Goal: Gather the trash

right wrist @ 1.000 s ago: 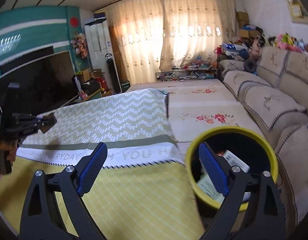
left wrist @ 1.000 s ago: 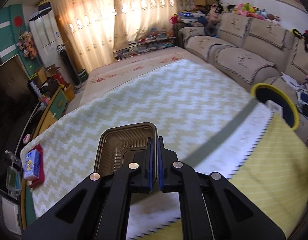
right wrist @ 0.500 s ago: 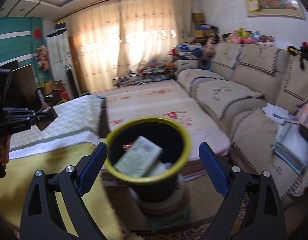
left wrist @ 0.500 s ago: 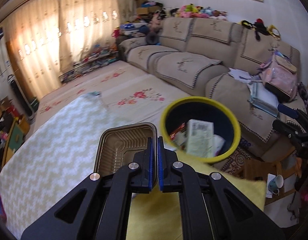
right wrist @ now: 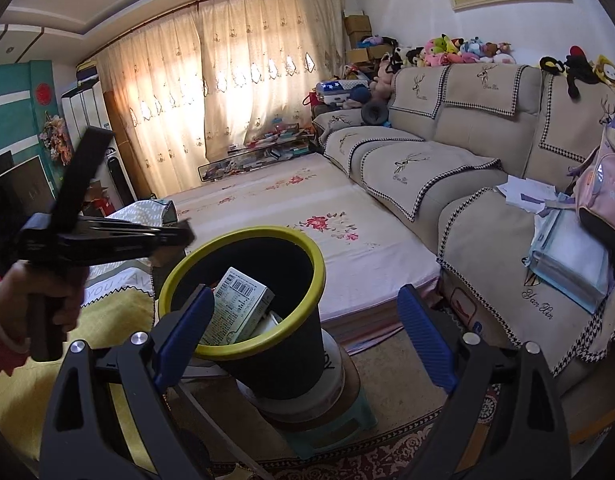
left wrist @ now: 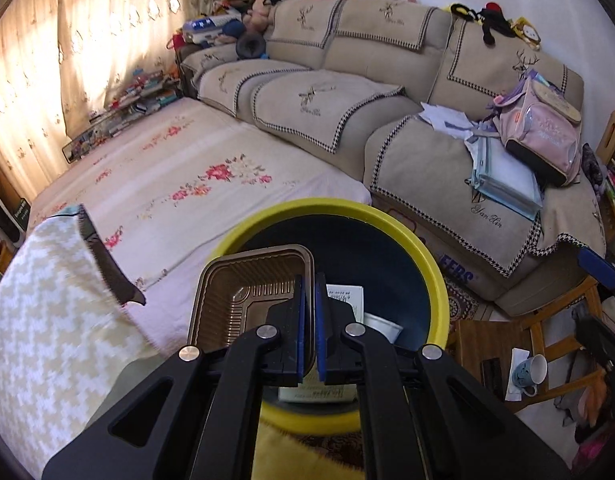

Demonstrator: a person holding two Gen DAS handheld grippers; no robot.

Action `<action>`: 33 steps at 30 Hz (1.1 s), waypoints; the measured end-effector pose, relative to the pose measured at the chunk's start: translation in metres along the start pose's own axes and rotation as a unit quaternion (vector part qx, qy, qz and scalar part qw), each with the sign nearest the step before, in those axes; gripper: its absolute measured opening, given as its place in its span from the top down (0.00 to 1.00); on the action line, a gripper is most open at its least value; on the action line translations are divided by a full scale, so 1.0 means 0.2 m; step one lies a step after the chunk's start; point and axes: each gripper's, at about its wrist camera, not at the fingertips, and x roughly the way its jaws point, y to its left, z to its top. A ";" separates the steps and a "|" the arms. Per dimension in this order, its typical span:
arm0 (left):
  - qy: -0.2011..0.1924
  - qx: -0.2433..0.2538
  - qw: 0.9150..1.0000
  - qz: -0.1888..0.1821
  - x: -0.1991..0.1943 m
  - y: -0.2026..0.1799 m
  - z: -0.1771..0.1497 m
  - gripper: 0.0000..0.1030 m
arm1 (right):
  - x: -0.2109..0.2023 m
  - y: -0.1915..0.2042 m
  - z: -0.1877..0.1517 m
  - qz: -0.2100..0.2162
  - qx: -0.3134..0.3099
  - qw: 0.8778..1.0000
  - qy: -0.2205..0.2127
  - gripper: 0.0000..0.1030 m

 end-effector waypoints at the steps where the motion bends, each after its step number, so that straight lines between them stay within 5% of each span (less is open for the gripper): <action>1: 0.005 -0.003 1.000 -0.001 0.03 0.00 0.00 0.95 | 0.00 -0.01 0.00 0.001 0.002 1.000 0.001 0.14; 3: 0.012 -0.016 1.000 -0.004 0.11 0.00 0.02 0.88 | 0.01 0.00 0.00 0.001 0.005 1.000 0.002 0.14; 5: 0.013 -0.025 1.000 -0.005 0.14 0.02 0.02 0.62 | 0.02 0.00 0.00 0.003 0.007 1.000 0.004 0.14; 6: 0.008 -0.029 1.000 -0.001 0.16 0.02 0.02 0.56 | 0.01 0.00 0.00 0.004 0.008 1.000 0.004 0.14; 10: -0.011 -0.054 0.998 -0.010 0.10 0.04 0.02 0.47 | -0.01 0.04 0.01 0.010 0.002 1.000 0.000 0.14; 14: -0.060 -0.065 0.996 -0.001 -0.17 0.05 -0.05 0.22 | -0.04 0.10 0.02 0.022 -0.004 1.000 -0.003 0.14; 19: -0.123 -0.095 0.986 0.057 -0.68 0.11 -0.33 0.05 | -0.07 0.23 0.02 0.052 -0.028 0.998 -0.001 0.13; 23: -0.141 -0.138 0.974 0.115 -1.03 0.19 -0.63 0.05 | -0.10 0.37 0.01 0.075 -0.055 0.996 0.004 0.12; 26: -0.149 -0.188 0.952 0.190 -1.29 0.24 -0.89 0.05 | -0.14 0.48 0.01 0.093 -0.074 0.993 0.008 0.10; 33: -0.161 -0.282 0.906 0.270 -1.74 0.30 -1.41 0.05 | -0.29 0.71 0.00 0.118 -0.121 0.986 0.004 0.07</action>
